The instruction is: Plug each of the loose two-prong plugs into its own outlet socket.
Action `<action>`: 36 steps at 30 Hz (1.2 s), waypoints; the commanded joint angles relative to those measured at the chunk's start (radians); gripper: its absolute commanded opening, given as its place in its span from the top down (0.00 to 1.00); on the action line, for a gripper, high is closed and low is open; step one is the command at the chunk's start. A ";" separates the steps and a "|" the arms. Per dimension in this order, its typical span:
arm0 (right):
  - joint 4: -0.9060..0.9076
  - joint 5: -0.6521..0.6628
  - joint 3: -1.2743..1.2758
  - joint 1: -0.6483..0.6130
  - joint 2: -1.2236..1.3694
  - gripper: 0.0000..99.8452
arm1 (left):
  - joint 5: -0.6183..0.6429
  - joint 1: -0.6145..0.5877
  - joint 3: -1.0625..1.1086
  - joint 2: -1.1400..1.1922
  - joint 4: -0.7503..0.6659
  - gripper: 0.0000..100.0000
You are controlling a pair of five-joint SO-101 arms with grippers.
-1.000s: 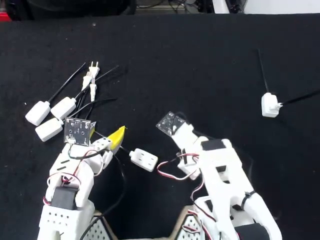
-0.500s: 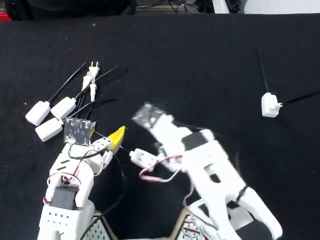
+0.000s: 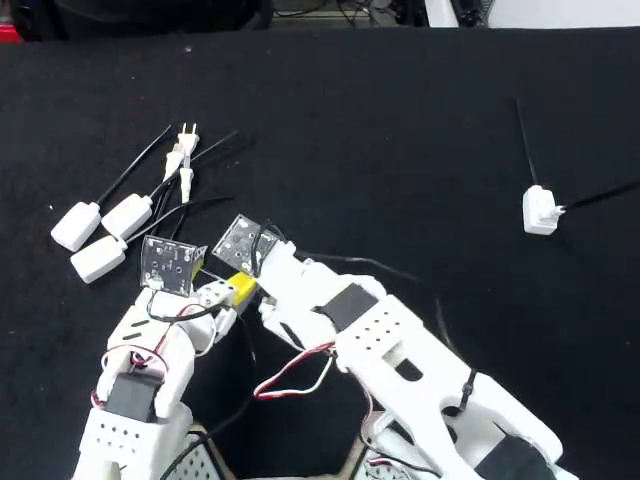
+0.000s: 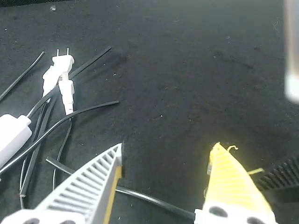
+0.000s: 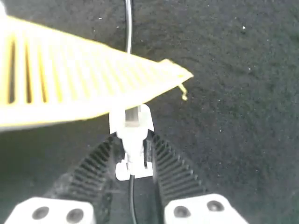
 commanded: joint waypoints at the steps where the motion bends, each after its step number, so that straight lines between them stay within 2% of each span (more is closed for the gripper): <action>1: -0.015 -0.011 -0.068 -0.014 -0.010 0.99 | -0.005 0.015 -0.015 -0.009 0.002 0.71; 9: 0.034 -0.068 -0.114 -0.018 -0.042 0.99 | -0.008 0.015 0.002 -0.009 -0.002 0.71; 18: 0.035 -0.057 -0.012 -0.014 -0.325 0.99 | -0.008 0.013 0.002 -0.009 -0.003 0.71; 28: 0.038 -0.057 0.048 -0.011 -0.337 0.99 | -0.008 0.012 -0.005 -0.009 0.003 0.71; 33: 0.038 -0.032 0.041 -0.011 -0.337 0.99 | -0.003 -0.065 -0.008 -0.009 -0.003 0.71; 36: 0.068 -0.064 -0.007 0.006 -0.323 0.99 | 0.002 -0.097 -0.019 -0.009 -0.003 0.71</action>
